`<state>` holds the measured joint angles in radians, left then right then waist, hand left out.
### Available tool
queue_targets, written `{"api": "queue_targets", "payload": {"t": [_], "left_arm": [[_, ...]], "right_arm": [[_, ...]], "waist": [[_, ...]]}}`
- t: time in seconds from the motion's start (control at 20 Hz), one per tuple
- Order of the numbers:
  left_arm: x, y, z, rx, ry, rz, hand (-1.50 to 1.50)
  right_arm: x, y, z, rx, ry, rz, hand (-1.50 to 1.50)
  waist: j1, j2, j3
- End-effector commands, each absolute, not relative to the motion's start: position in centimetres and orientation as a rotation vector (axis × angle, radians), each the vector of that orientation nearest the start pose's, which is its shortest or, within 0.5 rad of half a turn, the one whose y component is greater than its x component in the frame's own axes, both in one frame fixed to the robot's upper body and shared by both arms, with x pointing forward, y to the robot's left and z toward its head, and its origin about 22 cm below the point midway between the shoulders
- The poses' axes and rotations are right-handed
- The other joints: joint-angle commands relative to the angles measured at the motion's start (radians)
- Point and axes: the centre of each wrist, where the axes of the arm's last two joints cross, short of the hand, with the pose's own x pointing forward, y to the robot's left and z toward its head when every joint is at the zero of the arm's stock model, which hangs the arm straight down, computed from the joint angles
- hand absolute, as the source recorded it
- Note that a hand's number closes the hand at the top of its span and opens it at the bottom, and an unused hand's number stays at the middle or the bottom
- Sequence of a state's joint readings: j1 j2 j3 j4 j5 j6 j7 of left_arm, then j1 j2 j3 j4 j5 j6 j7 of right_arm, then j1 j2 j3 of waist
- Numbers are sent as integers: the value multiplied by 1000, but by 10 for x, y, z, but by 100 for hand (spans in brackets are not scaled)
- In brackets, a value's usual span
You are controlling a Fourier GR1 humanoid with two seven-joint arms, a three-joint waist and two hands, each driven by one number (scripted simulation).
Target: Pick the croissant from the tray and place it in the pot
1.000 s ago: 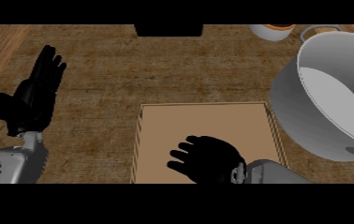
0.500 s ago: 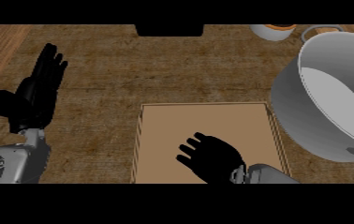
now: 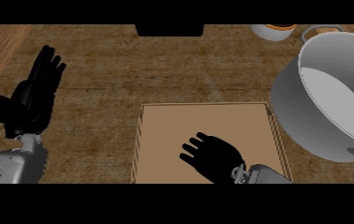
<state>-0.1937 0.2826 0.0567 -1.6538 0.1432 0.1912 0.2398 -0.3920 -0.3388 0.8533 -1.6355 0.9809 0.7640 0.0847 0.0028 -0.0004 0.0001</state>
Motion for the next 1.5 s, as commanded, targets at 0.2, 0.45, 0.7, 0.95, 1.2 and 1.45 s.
{"api": "queue_targets", "payload": {"t": [0.2,0.45,0.7,0.95,1.2,1.45], "left_arm": [[285,301,96,213,-1610,68,0],[295,281,92,206,-1609,68,0],[281,273,68,209,-1620,59,0],[268,265,78,207,-1619,69,0],[280,284,85,218,-1611,73,0],[274,297,88,259,-1603,116,0]], "right_arm": [[227,-104,17,-374,-1005,2291,-150],[250,-100,22,-296,-977,2460,150],[248,-112,2,-274,-1054,2472,150],[246,-103,13,-249,-1067,2467,150],[227,-109,11,-358,-1136,2127,150],[225,-113,8,-456,-1191,1442,150]], "waist": [[-2,0,0],[2,1,0],[1,1,0],[2,-1,0],[-28,-4,0],[-73,-10,2]]}}
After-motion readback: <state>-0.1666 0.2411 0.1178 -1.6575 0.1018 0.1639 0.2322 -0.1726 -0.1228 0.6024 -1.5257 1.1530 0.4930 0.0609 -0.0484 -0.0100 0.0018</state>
